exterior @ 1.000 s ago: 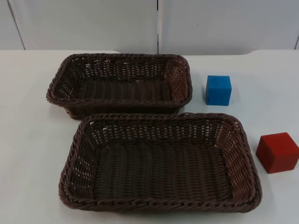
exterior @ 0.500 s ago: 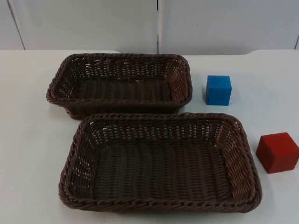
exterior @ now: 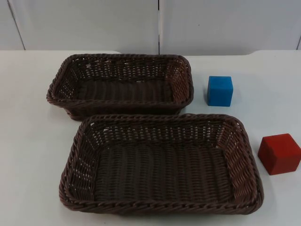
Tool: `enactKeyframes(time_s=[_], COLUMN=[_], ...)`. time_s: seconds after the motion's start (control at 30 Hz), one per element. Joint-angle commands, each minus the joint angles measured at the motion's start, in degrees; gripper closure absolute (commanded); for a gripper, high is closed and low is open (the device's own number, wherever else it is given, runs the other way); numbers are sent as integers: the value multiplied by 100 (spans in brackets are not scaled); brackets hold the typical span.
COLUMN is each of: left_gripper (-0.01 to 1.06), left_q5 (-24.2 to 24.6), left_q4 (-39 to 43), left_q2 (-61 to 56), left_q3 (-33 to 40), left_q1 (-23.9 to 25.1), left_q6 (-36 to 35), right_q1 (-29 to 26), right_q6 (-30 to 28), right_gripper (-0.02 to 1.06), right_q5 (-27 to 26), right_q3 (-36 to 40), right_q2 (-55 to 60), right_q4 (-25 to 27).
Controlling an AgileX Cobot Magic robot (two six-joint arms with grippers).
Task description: Pick up one cube with the left hand and place it into the upper basket. Pick up one cube with the right hand and place it into the lower basket.
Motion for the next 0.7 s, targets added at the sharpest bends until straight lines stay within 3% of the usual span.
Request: enactKeyframes(time_s=[0.0,0.27,0.43,0.67], left_gripper=[0,0,0,0], left_q5=[-6,-6,-6,-63], left_q4=[-102,93,728,1095], left_q2=[249,1260,2125,2994], left_q3=[-271,-996,-1489,-2042], left_q1=[-296,-1114,-1717,-2163], left_q6=[153,181,181,309], right_q1=[-36,-36,-36,-36], right_q6=[-70,-70,-70,-30], right_gripper=[-1,-1,-1,-1], right_q5=[2,2,2,2], right_q3=[-2,-2,-2,-2], right_q2=[-26,-26,-26,-26], right_q4=[-40,-40,-40,-40])
